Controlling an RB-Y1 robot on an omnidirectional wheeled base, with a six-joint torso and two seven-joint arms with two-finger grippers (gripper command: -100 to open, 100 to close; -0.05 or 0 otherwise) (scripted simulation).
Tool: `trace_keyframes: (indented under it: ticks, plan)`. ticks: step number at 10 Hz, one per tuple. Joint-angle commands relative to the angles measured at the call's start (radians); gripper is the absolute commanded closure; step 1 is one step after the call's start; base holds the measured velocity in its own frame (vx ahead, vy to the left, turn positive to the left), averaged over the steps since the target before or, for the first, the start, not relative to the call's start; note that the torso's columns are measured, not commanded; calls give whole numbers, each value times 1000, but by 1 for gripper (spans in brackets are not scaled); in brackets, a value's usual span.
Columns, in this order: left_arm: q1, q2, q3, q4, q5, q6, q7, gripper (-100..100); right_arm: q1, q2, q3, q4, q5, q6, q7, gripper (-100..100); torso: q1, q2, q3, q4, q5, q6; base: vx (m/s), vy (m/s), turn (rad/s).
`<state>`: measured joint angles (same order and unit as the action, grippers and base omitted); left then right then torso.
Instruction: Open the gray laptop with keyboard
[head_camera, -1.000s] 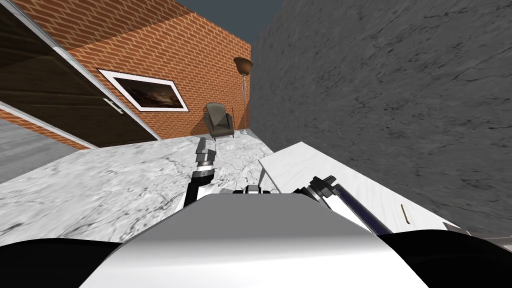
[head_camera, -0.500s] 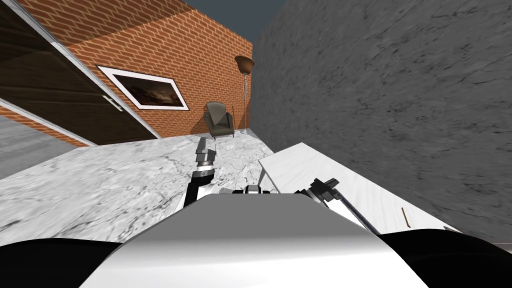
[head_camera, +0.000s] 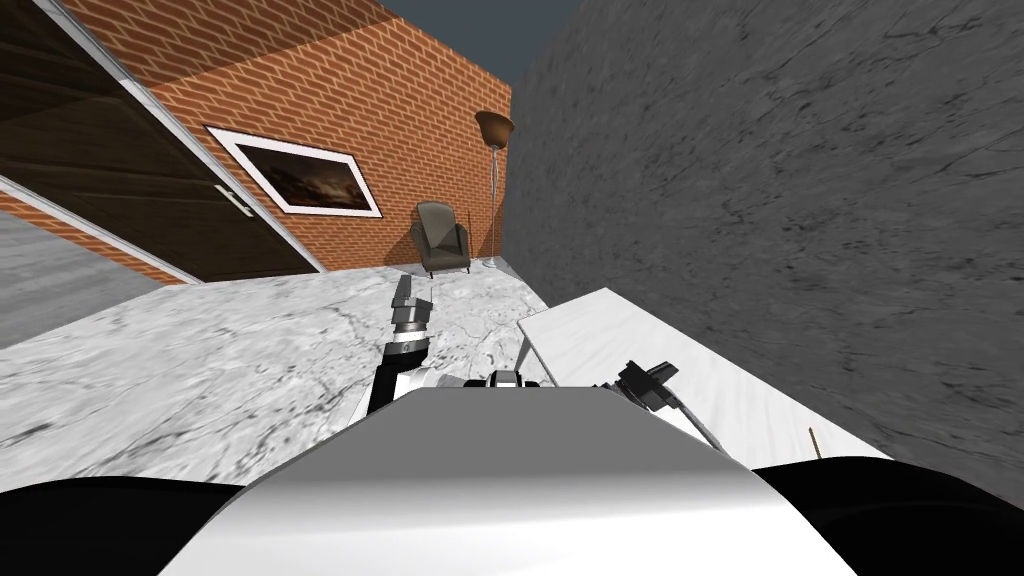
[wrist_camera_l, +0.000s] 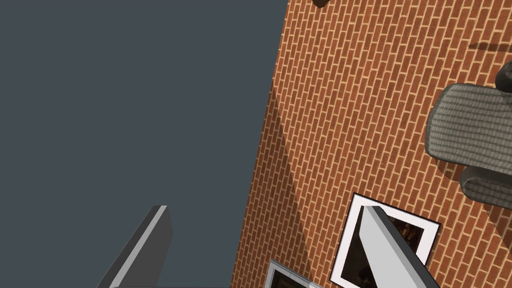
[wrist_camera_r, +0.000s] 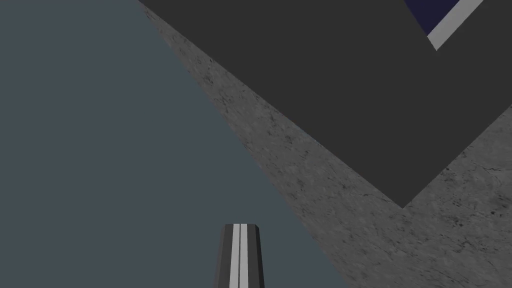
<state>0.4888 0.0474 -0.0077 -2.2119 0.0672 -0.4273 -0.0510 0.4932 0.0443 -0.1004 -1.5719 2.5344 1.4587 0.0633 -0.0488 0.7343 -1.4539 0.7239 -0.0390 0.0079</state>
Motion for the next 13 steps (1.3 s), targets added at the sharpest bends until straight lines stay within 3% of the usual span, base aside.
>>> trace_keyframes:
  ticks: [1,5,6,10,11,13]
  plan:
    - [0,0,0,0,0,0,0,0,18,2,-3,40,-2,4,0,100,-1,0,1,0,-1,-1,0,0,0]
    - [0,0,0,0,0,0,0,0,18,2,-3,40,-2,4,0,100,0,1,1,0,-2,0,0,-3,2]
    - [0,0,0,0,0,0,0,0,9,-3,1,-41,5,-22,15,-100,2,2,1,1,0,0,-7,51,-23]
    - [0,0,0,0,0,0,0,0,13,-24,-11,-164,4,-127,72,-100,37,0,-21,12,33,-7,-17,52,-34]
    - [0,0,0,0,0,0,0,0,13,-24,-11,-171,4,-127,72,-100,47,2,-22,13,38,-8,-4,18,-11]
    - [0,0,0,0,0,0,0,0,14,-35,-17,-236,4,-180,100,-100,51,4,-22,14,40,-8,-12,35,-25]
